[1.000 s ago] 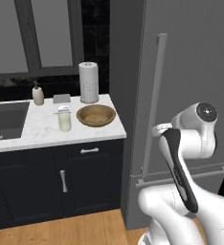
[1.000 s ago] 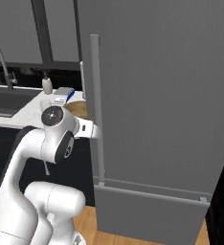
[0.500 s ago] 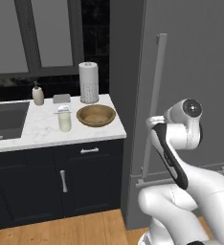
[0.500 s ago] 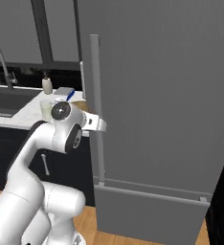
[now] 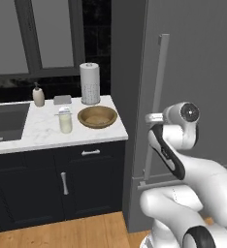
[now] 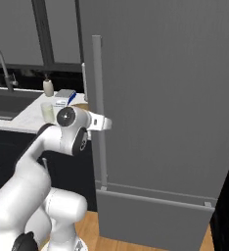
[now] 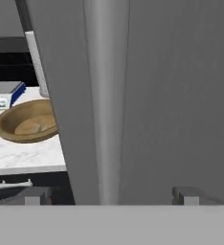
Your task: Grab a lemon wedge from the fridge and one ice cube from the ice bowl, and put them in the glass of lemonade.
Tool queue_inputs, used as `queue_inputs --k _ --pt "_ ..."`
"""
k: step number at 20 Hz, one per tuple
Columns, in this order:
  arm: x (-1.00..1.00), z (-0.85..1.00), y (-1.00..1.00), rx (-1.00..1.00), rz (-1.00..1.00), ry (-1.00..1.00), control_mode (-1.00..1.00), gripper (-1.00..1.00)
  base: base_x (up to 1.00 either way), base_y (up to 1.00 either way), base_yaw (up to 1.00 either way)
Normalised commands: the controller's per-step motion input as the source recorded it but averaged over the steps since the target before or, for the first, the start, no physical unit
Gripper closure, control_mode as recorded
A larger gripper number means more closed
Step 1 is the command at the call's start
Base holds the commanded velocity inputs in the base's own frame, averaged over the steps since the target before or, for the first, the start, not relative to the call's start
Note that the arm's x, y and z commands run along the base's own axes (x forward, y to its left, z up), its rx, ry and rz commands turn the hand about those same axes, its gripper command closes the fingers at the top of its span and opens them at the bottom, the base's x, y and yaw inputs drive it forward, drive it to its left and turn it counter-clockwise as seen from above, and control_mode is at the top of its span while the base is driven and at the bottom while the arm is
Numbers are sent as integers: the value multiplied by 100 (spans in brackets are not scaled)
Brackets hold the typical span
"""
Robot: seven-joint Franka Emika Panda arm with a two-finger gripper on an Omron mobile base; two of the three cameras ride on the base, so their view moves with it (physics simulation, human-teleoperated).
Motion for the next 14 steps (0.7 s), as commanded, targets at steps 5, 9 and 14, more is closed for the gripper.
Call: queue_inputs --k 5,9,14 --pt "26 0 -8 0 0 -15 -100 -100 0 0 0" --pt "29 0 -15 0 0 -5 -100 -100 0 0 0" --pt "47 0 -7 0 0 0 -100 -100 0 0 0"
